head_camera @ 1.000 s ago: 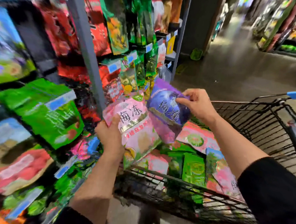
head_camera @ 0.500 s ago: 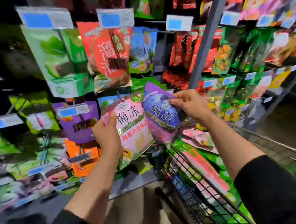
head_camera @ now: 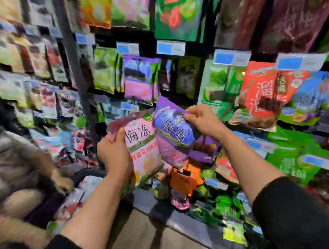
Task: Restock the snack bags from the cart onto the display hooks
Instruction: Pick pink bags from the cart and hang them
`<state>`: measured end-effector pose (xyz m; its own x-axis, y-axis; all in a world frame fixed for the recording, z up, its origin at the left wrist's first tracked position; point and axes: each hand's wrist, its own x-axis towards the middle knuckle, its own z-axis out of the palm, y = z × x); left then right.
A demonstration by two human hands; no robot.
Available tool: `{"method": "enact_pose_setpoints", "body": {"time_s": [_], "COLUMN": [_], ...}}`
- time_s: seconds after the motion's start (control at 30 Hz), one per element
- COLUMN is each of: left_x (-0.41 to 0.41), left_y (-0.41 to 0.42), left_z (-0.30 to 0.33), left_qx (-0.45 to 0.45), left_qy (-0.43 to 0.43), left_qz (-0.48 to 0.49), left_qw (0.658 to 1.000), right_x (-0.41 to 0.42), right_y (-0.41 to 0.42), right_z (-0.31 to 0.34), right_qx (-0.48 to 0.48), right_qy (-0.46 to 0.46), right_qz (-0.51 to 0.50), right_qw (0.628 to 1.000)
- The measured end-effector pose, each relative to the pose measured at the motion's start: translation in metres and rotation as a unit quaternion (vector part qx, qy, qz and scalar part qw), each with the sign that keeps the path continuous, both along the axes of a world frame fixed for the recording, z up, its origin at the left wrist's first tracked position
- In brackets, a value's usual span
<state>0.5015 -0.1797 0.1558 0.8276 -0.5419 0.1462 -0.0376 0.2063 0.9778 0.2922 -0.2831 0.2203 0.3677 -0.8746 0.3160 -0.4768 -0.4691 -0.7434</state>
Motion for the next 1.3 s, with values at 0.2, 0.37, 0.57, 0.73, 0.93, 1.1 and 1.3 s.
{"method": "enact_pose_setpoints", "body": {"time_s": [0.2, 0.37, 0.57, 0.73, 0.93, 1.1, 1.3], "left_x": [0.077, 0.131, 0.183, 0.210, 0.224, 0.219, 0.213], "left_y": [-0.006, -0.042, -0.102, -0.141, -0.174, -0.187, -0.193], "left_z": [0.005, 0.009, 0.020, 0.024, 0.011, 0.010, 0.018], "left_qx": [-0.064, -0.092, -0.098, -0.089, -0.073, -0.067, -0.082], "left_qy": [0.039, 0.025, 0.039, 0.038, 0.044, 0.069, 0.059], "left_qz": [0.052, 0.049, -0.010, -0.055, -0.099, -0.125, -0.133], "left_qw": [0.996, 0.994, 0.994, 0.994, 0.991, 0.987, 0.986], "right_x": [0.104, 0.173, 0.238, 0.261, 0.261, 0.253, 0.257], "right_y": [-0.039, -0.080, -0.142, -0.181, -0.201, -0.214, -0.230], "right_z": [0.024, 0.055, 0.073, 0.077, 0.071, 0.067, 0.069], "right_qx": [-0.031, -0.041, -0.004, 0.029, 0.038, 0.026, -0.038], "right_qy": [-0.018, -0.051, -0.161, -0.183, -0.218, -0.203, -0.170], "right_qz": [0.017, -0.026, -0.095, -0.148, -0.201, -0.210, -0.220], "right_qw": [0.999, 0.997, 0.982, 0.971, 0.954, 0.956, 0.960]}}
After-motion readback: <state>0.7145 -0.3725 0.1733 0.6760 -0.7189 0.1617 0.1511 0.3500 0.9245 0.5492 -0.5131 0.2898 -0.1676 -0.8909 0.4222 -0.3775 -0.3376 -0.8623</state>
